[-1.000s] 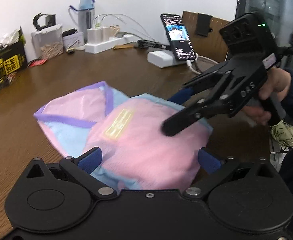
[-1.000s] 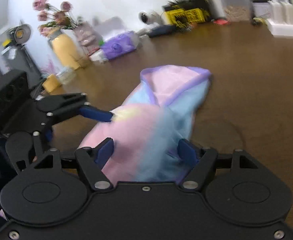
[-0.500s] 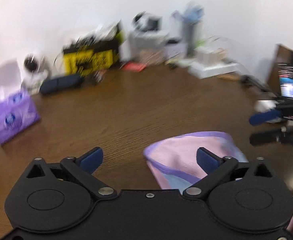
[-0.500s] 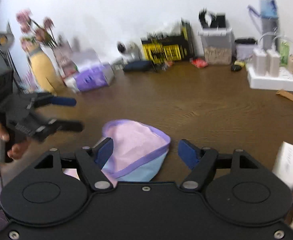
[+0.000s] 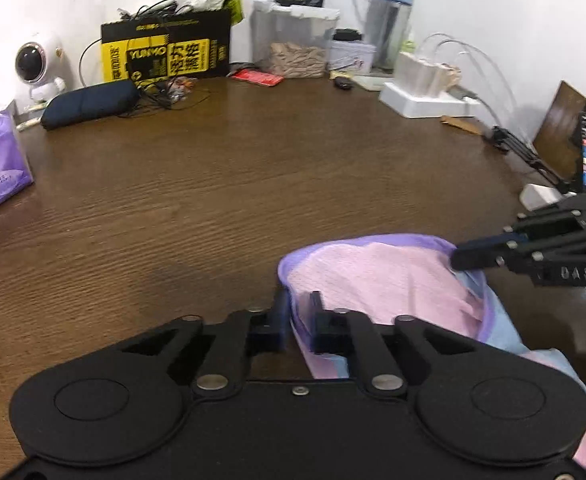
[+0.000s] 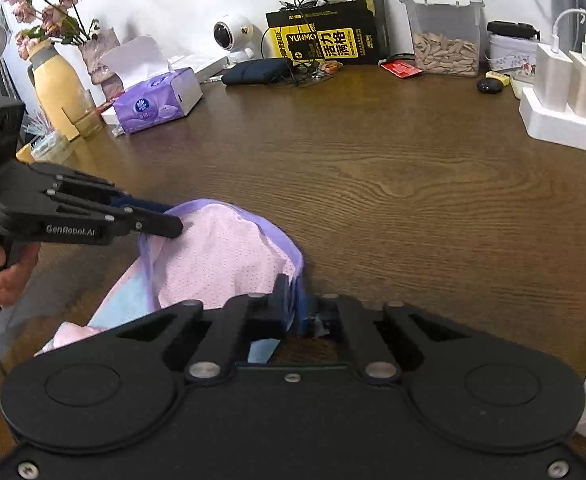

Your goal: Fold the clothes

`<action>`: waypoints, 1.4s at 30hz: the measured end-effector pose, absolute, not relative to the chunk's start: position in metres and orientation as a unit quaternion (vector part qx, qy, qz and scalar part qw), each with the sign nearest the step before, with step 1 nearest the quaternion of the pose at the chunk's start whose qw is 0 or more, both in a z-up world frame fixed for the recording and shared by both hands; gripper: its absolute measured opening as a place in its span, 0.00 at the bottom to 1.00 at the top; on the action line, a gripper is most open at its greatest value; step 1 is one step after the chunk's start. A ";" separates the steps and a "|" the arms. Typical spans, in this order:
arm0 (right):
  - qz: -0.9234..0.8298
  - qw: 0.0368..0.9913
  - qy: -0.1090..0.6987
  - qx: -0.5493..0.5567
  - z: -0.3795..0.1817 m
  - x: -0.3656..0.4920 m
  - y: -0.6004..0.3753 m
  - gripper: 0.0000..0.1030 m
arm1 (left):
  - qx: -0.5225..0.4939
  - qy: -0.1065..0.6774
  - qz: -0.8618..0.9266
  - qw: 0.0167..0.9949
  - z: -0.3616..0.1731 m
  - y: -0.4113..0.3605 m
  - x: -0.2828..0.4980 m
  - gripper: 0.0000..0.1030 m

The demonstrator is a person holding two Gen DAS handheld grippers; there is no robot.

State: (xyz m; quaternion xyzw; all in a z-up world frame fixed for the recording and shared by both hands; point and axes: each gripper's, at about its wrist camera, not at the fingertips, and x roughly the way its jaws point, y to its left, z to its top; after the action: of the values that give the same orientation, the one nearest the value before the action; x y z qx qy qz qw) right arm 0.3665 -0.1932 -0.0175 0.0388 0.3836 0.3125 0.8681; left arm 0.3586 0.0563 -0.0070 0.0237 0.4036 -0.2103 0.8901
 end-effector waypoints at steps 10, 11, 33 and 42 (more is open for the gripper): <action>0.505 0.841 0.194 -0.013 0.025 0.248 -0.258 0.05 | 0.015 0.290 -0.267 0.919 0.039 0.066 0.190 0.04; 0.517 0.830 0.207 -0.028 0.022 0.240 -0.260 0.05 | 0.004 0.313 -0.265 0.912 0.027 0.066 0.180 0.04; 0.510 0.810 0.277 -0.089 0.002 0.272 -0.170 0.23 | -0.019 0.321 -0.256 0.912 0.010 0.064 0.138 0.06; 0.538 0.813 0.214 -0.060 0.033 0.251 -0.193 0.07 | -0.024 0.328 -0.267 0.906 0.013 0.071 0.144 0.06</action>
State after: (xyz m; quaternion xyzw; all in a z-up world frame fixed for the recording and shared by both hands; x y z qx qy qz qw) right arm 0.2511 -0.1927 0.0331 -0.0595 0.2142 0.5375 0.8134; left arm 0.1438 0.0712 0.0133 -0.0245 0.3277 -0.2670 0.9060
